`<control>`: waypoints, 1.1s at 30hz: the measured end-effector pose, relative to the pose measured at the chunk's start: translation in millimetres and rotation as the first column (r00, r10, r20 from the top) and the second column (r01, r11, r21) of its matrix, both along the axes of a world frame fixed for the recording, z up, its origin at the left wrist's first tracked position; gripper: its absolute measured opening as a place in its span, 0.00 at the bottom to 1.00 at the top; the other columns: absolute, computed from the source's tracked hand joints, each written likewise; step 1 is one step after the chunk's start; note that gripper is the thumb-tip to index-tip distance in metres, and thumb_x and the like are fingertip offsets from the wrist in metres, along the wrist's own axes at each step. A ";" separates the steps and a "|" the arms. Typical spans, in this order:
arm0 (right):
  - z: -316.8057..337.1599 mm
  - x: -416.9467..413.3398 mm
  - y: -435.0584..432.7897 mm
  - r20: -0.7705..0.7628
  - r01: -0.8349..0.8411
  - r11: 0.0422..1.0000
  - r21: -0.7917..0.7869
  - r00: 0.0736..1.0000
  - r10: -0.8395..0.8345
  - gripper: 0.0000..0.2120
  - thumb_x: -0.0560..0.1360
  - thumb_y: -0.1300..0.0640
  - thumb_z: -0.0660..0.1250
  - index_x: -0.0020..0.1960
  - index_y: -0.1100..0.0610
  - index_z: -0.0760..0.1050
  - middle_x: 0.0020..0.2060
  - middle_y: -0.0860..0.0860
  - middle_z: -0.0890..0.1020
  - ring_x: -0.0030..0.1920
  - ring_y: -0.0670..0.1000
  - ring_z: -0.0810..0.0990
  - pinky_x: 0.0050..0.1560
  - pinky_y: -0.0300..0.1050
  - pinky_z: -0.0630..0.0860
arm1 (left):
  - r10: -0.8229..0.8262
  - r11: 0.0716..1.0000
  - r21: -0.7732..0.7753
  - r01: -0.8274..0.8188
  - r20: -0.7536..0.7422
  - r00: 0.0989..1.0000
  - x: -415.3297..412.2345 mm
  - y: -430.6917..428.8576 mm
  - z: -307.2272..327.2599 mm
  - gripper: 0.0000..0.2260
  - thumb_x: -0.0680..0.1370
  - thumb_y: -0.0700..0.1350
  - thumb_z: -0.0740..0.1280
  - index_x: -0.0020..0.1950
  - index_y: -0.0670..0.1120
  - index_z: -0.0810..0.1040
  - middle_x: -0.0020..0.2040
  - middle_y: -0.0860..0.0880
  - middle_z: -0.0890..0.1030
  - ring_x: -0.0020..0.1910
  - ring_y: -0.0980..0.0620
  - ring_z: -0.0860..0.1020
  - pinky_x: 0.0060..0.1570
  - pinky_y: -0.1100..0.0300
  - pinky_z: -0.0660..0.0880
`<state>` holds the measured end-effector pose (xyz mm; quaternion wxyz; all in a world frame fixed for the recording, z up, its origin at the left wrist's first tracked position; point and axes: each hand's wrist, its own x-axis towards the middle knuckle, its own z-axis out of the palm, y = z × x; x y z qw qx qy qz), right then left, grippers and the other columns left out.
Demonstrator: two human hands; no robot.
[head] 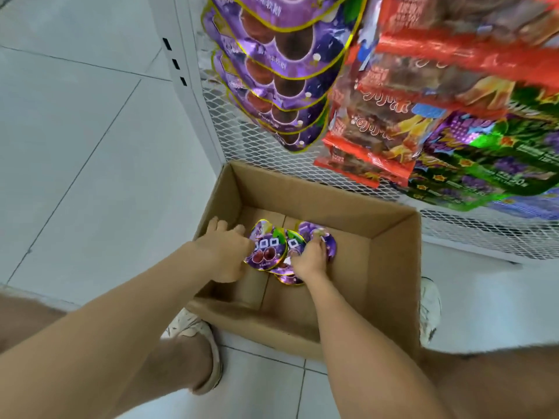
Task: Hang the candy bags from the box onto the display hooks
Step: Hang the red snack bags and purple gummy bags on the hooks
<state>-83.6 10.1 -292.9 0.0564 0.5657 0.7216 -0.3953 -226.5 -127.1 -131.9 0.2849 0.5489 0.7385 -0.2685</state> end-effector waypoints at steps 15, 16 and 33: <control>109.6 -13.6 36.1 0.058 -0.534 0.839 -0.110 0.839 0.541 0.13 0.77 0.61 0.71 0.59 0.65 0.82 0.57 0.61 0.85 0.60 0.61 0.81 0.60 0.49 0.79 | 0.477 0.799 -0.565 -0.205 0.390 0.787 57.3 -8.9 8.5 0.36 0.59 0.70 0.82 0.60 0.51 0.85 0.62 0.43 0.84 0.60 0.43 0.84 0.58 0.48 0.84; 123.0 -13.3 41.1 0.083 -0.574 0.811 -0.110 0.808 0.583 0.12 0.76 0.62 0.70 0.57 0.66 0.82 0.56 0.60 0.85 0.58 0.61 0.82 0.59 0.50 0.80 | 0.458 0.800 -0.573 -0.176 0.394 0.797 63.7 -9.3 9.1 0.35 0.63 0.68 0.81 0.63 0.50 0.84 0.63 0.42 0.83 0.60 0.43 0.84 0.59 0.48 0.83; 381.8 12.3 32.1 -0.012 -0.807 0.590 -0.021 0.590 0.807 0.14 0.72 0.65 0.71 0.56 0.64 0.72 0.44 0.58 0.75 0.39 0.61 0.87 0.33 0.56 0.85 | 0.393 0.521 0.382 -0.764 0.687 0.611 10.4 24.9 181.8 0.10 0.80 0.48 0.70 0.46 0.41 0.81 0.38 0.47 0.81 0.40 0.47 0.79 0.46 0.53 0.77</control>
